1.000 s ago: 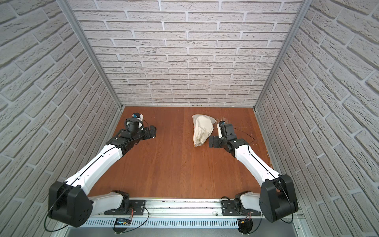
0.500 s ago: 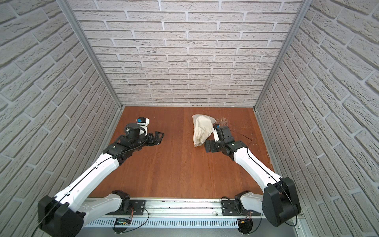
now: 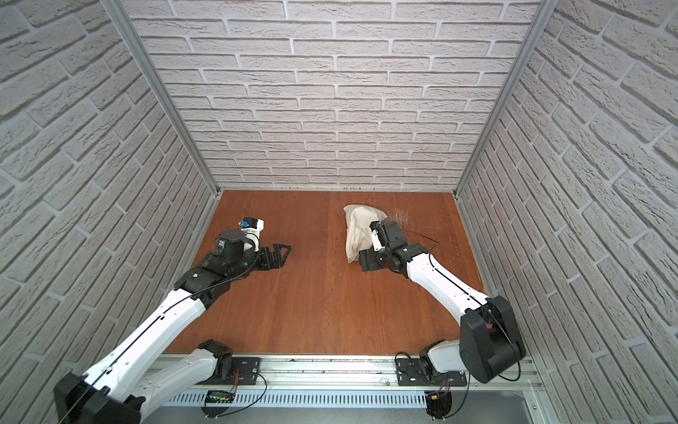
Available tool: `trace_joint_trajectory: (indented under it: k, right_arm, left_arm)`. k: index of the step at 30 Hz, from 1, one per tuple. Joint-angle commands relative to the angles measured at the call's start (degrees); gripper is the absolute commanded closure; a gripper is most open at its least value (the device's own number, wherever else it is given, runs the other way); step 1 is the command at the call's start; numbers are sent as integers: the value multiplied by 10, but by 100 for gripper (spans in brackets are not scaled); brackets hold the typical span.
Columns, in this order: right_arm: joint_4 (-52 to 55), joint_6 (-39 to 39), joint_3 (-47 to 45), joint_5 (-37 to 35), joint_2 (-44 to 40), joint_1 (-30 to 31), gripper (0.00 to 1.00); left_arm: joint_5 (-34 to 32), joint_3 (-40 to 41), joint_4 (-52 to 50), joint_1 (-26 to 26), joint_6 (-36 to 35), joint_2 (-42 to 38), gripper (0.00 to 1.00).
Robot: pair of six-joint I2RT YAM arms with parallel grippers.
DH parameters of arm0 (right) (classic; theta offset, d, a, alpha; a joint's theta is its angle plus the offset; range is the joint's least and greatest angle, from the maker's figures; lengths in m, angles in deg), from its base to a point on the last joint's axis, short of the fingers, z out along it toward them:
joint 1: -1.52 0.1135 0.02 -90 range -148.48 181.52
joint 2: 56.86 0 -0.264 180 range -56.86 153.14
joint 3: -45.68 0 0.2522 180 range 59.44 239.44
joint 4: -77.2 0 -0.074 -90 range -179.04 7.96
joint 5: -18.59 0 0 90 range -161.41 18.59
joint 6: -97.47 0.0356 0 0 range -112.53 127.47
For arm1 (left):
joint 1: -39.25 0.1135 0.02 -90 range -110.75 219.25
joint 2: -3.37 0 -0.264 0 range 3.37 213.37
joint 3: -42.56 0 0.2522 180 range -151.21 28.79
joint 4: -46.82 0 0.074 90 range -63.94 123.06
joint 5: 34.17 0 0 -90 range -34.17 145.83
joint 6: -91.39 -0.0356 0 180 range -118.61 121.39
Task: Close the soil bag
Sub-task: Move the soil bag to the center of the board.
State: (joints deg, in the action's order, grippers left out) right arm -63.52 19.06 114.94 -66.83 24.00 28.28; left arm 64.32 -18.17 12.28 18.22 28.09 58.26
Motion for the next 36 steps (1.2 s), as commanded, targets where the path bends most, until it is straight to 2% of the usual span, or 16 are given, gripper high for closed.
trace_joint_trajectory:
  k: [1, 6, 19, 31, 34, 36]
  right_arm:
    - [-3, -7, 16, 2, 25, 11, 14]
    - [-10, -3, 40, -37, 76, 25, 20]
    - [-1, 17, 133, -170, 213, 51, 28]
    - [-18, 6, 168, -198, 269, 47, 37]
    - [-15, 7, 183, -185, 288, 44, 44]
    - [-25, 9, 184, -175, 291, 43, 55]
  left_arm:
    - [7, 8, 7, -2, 5, -3, 1]
    - [8, 10, 6, -2, 2, 0, 2]
    - [2, 19, -3, -2, -2, -13, 2]
    - [-6, 16, -6, -2, -12, 0, 2]
    - [-7, 14, -7, -1, -12, 5, 1]
    - [-9, 15, -7, -1, -14, 5, 2]
